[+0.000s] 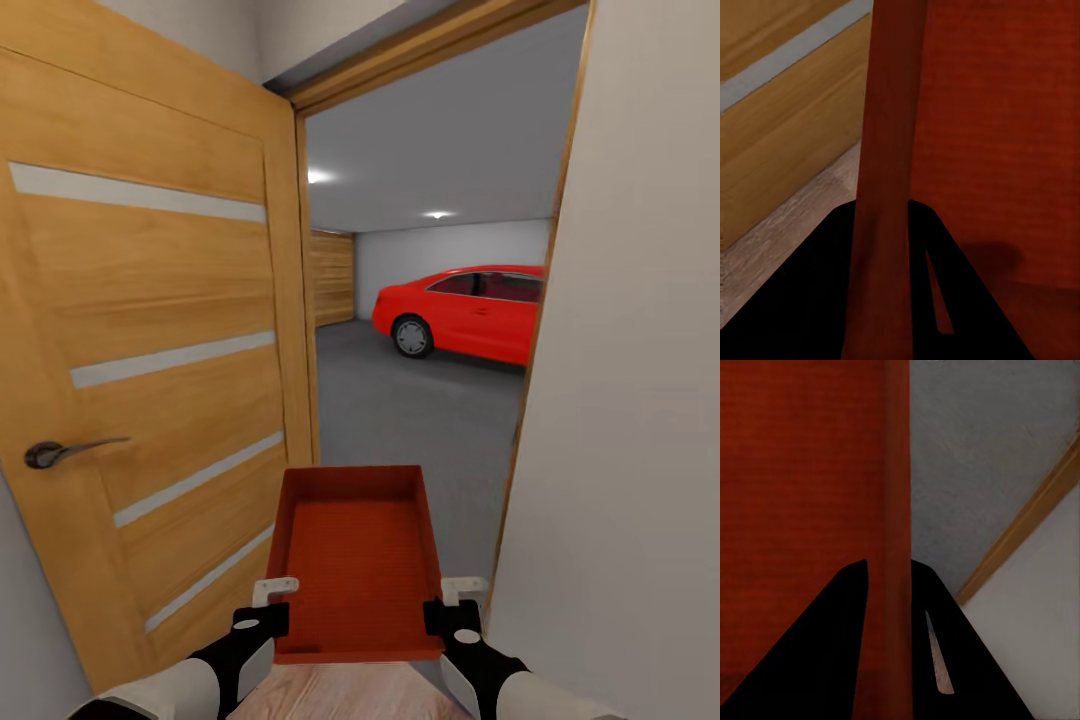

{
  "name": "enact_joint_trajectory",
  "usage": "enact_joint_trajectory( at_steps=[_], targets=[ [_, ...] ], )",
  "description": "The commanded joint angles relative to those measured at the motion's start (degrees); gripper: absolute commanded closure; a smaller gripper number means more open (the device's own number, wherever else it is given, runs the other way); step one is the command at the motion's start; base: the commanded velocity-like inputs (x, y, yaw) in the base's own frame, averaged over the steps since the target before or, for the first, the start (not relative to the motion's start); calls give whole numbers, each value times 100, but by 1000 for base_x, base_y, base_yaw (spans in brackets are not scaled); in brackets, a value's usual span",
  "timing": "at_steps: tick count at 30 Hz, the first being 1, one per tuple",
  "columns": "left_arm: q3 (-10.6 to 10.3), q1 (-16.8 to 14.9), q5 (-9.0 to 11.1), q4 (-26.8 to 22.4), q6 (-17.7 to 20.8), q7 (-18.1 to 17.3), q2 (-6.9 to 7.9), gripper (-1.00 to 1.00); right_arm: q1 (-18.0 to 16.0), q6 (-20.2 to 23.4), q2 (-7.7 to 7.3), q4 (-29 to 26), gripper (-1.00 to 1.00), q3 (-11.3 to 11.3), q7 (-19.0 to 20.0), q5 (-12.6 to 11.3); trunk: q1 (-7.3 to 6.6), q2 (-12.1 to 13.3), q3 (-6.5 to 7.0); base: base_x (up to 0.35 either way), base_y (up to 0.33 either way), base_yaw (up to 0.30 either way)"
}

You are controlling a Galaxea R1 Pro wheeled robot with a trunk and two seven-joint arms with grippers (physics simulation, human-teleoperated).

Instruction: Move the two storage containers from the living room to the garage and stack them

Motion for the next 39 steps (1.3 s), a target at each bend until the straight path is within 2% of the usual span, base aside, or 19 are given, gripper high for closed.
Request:
enact_joint_trajectory(
  at_steps=[1,6,39],
  targets=[
    [252,-7,-21,-27,-118,6,132,100,-5,7,1,19,100,-262,34,-57,3,-6,-8,246,223,-1],
    [252,-7,-21,-27,-118,6,132,100,-5,12,0,19,100,-262,41,-62,3,-6,-8,246,224,-90],
    [252,-7,-21,-27,-118,6,132,100,-5,16,1,19,100,-262,25,-60,3,-6,-8,246,225,-258]
  ],
)
